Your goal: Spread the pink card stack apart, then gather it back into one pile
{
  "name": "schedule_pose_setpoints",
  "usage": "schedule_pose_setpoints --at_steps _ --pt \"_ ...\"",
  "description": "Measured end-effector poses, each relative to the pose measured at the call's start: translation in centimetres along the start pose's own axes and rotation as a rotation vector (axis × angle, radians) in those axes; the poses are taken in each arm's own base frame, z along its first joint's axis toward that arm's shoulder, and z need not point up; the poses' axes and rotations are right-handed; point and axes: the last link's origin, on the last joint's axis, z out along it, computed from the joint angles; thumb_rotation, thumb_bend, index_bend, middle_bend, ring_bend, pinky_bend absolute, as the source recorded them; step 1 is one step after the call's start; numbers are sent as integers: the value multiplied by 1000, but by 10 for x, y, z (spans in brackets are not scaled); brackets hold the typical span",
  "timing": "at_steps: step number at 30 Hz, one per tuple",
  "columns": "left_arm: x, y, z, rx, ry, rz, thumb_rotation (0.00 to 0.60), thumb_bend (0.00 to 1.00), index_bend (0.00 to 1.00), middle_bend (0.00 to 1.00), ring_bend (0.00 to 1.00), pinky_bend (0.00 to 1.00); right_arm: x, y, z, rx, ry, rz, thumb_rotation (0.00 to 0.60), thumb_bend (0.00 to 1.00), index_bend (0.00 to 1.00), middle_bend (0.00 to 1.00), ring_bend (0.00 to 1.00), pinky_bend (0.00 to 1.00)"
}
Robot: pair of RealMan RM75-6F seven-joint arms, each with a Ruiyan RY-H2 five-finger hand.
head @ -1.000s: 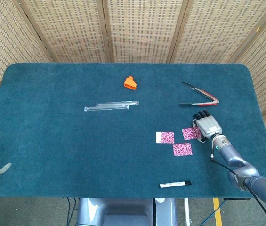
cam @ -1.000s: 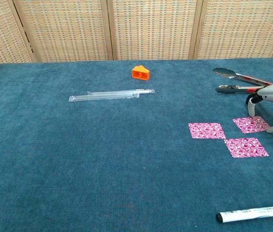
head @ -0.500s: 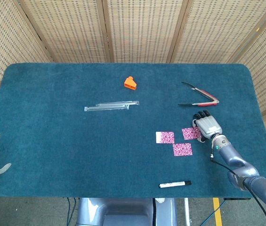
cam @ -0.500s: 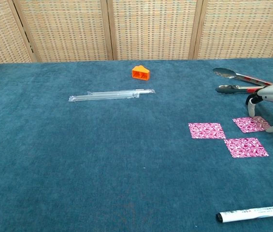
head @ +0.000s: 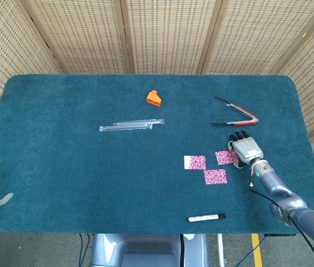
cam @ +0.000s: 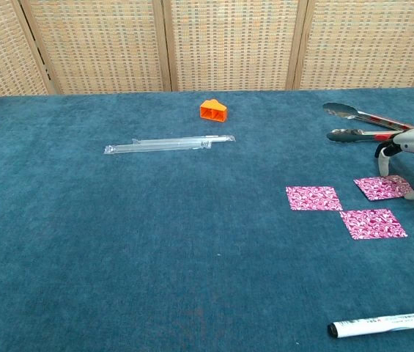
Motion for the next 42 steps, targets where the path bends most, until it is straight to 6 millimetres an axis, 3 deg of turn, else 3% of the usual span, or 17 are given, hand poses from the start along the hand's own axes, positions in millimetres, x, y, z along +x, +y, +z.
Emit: schedule_pose_setpoints --at_steps 22,42 --pt "-1 0 1 -7 0 -6 429 100 169 0 0 0 21 -17 -27 37 33 63 600 311 413 148 0 0" --pt "-1 -4 0 -4 -2 -10 429 99 169 0 0 0 32 -46 -28 53 34 129 600 311 413 148 0 0"
